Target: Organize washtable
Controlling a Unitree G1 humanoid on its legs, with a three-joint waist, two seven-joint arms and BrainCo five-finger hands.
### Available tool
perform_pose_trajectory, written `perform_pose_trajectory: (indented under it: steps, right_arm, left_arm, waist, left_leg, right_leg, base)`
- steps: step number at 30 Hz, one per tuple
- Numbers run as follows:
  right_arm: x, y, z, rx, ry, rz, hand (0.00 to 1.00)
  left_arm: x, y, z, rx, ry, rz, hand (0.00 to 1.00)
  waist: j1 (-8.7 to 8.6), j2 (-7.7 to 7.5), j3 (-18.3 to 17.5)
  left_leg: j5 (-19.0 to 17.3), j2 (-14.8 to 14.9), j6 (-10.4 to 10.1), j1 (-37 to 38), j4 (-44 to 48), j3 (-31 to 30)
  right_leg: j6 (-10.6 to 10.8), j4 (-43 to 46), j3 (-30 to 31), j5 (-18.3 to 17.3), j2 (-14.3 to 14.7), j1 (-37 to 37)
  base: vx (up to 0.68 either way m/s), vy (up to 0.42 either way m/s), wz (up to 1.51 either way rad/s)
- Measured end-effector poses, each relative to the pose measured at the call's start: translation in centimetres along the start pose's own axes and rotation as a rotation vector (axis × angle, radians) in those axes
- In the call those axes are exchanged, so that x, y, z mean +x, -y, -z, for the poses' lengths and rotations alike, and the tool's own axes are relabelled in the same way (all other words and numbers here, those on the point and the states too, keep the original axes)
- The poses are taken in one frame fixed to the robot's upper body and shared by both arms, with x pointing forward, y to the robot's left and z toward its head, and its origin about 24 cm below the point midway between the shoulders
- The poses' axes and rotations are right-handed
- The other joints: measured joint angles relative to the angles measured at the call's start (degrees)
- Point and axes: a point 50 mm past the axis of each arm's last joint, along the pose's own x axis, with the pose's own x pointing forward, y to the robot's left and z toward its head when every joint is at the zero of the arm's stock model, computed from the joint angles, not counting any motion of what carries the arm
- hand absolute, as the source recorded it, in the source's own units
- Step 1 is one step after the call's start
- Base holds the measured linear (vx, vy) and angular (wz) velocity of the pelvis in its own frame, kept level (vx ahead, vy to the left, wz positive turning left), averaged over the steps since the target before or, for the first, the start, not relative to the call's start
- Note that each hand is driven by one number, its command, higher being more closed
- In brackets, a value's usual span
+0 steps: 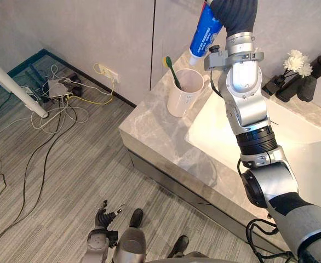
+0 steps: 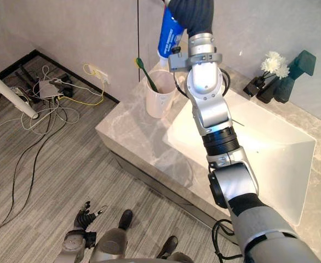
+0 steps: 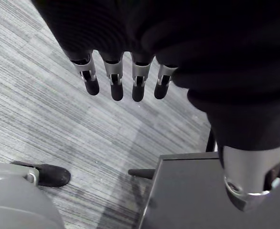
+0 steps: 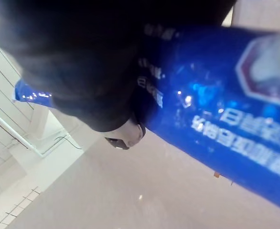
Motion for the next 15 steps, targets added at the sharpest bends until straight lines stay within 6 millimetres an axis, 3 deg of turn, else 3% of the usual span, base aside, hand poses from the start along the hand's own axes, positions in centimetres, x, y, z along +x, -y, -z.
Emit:
perform_pose_trajectory:
  steps: [5, 15]
  right_arm:
    - [-0.1, 0.0, 0.2, -0.005, -0.005, -0.003, 1.00]
    - [-2.6, 0.0, 2.6, -0.056, -0.095, -0.044, 1.00]
  left_arm:
    - [0.0, 0.0, 0.1, 0.001, -0.004, 0.000, 0.00]
    - [-0.1, 0.0, 0.2, 0.003, -0.008, 0.000, 0.00]
  waist:
    - [-0.01, 0.02, 0.01]
    - [0.00, 0.02, 0.01]
  left_leg:
    - [0.00, -0.04, 0.00, 0.01, 0.05, 0.06]
    - [0.02, -0.12, 0.02, 0.08, 0.23, -0.03]
  right_leg:
    - [0.00, 0.08, -0.01, 0.00, -0.02, 0.02]
    - [-0.20, 0.71, -0.22, -0.13, -0.03, 0.02]
  base:
    - [0.00, 0.000, 0.00]
    - [0.00, 0.000, 0.00]
